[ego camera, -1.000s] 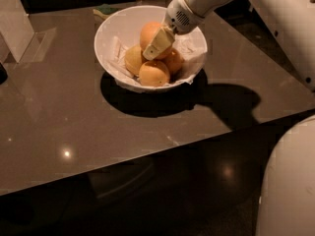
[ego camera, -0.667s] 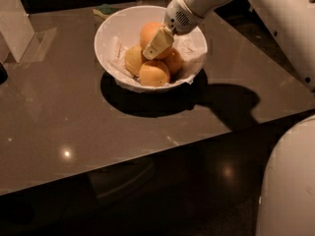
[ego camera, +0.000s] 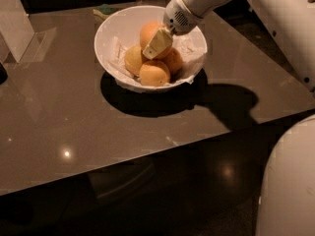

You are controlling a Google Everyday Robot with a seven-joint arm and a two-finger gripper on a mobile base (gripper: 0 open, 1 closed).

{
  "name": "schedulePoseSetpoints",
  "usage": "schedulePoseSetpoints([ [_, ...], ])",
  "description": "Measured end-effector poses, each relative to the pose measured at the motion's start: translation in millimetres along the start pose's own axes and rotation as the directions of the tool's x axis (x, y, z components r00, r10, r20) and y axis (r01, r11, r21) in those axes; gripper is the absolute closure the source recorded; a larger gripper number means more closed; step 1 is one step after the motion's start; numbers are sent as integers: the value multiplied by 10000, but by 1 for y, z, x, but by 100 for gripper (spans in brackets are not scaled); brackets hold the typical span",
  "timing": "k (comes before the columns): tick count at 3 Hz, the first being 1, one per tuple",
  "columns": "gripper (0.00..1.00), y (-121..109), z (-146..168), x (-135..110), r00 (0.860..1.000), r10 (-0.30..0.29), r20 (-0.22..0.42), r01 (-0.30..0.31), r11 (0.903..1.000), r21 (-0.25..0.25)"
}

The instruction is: Pick orange from white bowl

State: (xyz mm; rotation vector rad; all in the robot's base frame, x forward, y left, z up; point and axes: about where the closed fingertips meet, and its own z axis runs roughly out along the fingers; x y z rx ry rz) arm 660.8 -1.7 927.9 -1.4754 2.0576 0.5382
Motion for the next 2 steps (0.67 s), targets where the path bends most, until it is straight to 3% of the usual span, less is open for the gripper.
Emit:
schedulePoseSetpoints([
  [2,100,26,-45,-13,9911,-1027,848,937,9901,1045],
])
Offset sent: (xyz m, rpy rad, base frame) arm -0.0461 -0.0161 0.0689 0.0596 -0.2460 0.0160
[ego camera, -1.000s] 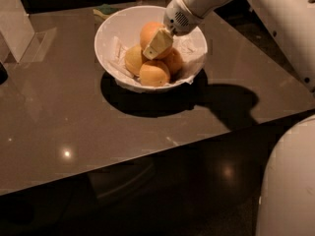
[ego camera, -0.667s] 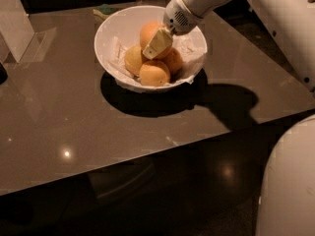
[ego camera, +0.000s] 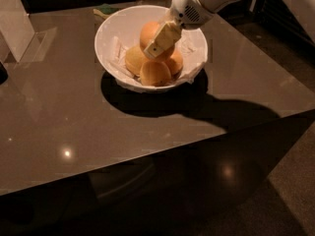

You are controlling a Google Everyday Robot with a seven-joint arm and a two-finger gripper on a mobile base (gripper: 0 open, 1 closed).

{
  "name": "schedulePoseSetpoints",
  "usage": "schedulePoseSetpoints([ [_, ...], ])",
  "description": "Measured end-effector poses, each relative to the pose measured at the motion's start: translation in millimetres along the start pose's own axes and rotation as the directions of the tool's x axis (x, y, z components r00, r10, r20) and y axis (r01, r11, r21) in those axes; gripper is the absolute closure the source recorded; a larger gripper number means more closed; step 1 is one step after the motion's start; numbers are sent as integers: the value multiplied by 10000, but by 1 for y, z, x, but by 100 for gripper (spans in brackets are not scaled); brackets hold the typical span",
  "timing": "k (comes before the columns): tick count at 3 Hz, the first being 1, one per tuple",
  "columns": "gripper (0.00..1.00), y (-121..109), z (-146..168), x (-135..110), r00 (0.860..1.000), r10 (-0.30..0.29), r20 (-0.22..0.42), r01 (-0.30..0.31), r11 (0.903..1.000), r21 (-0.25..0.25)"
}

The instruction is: Pick orange from white bowl

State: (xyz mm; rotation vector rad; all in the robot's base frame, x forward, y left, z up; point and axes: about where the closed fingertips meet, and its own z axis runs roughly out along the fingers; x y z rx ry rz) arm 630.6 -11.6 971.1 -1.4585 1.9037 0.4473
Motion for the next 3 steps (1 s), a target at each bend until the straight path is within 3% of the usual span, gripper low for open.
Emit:
schedulePoseSetpoints([
  [1,100,4,-18,1,9993,-117,353,114,9999,107],
  [2,100,18,-51,8,9956,-207,917,234,9993,-280],
  [3,100,44,-100,12,9846,-88,1746,57,9998,178],
])
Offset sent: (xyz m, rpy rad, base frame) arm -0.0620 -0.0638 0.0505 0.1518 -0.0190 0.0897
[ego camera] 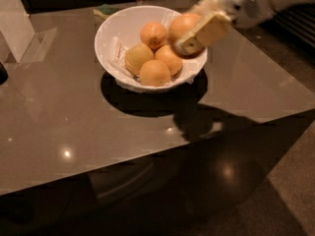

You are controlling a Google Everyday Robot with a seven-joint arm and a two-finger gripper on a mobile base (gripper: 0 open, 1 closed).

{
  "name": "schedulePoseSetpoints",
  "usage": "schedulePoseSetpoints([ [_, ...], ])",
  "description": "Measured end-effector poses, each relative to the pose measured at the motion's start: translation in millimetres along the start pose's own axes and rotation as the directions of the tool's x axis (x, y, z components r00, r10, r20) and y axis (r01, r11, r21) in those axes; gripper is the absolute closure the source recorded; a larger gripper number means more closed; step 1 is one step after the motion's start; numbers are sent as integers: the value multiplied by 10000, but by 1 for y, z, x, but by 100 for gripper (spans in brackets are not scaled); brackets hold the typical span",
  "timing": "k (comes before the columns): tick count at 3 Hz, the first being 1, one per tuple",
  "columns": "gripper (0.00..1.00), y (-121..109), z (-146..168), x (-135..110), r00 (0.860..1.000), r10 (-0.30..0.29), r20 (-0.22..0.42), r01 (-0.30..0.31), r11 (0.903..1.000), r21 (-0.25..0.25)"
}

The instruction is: Pick orange from white bowl

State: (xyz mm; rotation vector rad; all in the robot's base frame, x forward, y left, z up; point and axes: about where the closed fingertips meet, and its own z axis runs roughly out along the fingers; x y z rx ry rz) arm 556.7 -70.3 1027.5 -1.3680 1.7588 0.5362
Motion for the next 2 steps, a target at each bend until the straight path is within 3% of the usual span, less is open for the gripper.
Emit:
schedulePoseSetpoints([
  [1,100,-2,-28,28,9985,546,-77,-542,9972,520],
  [2,100,-2,-28,27,9985,545,-77,-541,9972,520],
])
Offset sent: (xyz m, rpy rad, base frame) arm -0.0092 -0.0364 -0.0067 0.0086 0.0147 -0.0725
